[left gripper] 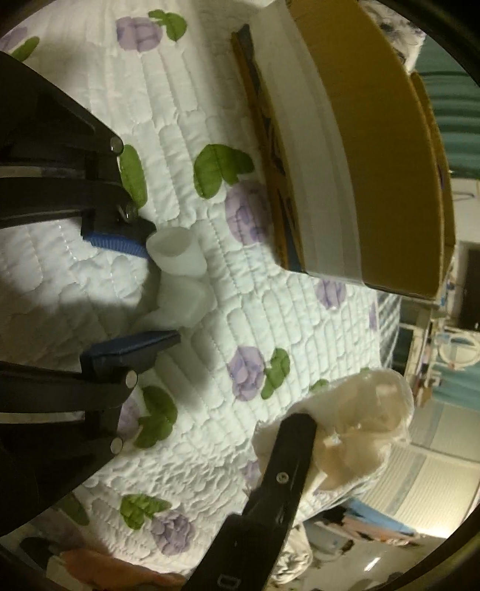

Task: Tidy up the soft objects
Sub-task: 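Grasp the white plastic cylinder with the left gripper, then carry the beige sock and cylinder over the box while both grippers open to drop them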

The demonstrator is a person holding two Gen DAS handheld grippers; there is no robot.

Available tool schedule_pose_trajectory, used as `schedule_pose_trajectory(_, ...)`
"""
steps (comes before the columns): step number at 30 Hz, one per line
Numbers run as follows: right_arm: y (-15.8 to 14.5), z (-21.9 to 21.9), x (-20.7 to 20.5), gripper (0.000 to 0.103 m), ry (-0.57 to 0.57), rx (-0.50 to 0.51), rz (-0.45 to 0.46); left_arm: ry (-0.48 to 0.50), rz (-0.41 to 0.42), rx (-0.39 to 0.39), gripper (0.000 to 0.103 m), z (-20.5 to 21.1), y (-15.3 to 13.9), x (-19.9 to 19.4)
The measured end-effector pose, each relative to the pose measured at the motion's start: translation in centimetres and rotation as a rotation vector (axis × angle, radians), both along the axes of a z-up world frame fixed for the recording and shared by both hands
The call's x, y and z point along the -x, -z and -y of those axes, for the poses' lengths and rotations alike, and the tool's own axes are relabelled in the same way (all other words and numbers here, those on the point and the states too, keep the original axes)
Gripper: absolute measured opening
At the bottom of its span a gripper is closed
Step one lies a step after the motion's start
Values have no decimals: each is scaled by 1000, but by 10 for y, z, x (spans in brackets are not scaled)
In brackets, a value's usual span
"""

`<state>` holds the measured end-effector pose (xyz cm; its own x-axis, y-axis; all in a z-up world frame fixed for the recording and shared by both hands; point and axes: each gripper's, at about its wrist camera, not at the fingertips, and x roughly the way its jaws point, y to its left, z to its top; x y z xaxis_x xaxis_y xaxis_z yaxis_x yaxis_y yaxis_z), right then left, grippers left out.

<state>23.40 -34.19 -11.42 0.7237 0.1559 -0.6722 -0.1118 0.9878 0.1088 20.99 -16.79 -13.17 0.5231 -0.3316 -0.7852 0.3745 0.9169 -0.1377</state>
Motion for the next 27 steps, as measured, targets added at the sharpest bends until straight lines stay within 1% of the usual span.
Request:
schedule_pose_trajectory(2, 0, 0, 0, 24, 1, 3, 0, 6, 5, 4, 34, 0, -2, 3)
schedule_pose_trajectory(6, -1, -1, 5, 24, 0, 9, 6, 2, -2, 35, 32, -3, -9, 5)
schedule_pose_trajectory(11, -10, -7, 16, 24, -13, 24, 28, -11, 46, 16, 31, -14, -28, 17)
schedule_pose_trajectory(16, -31, -19, 31, 24, -34, 38, 60, -27, 104, 21, 31, -30, -59, 25)
schedule_pose_trajectory(20, -53, -34, 40, 24, -56, 77, 100, -29, 169, 27, 31, -40, -87, 32)
schedule_pose_trajectory(22, -66, -43, 41, 24, -84, 79, 117, -37, 208, 18, 31, -48, -103, 35)
schedule_pose_trajectory(24, -77, -53, 39, 24, -99, 99, 136, -46, 232, 11, 31, -54, -114, 33)
schedule_pose_trajectory(27, -97, -65, 31, 24, -130, 102, 168, -65, 278, -4, 31, -66, -135, 28)
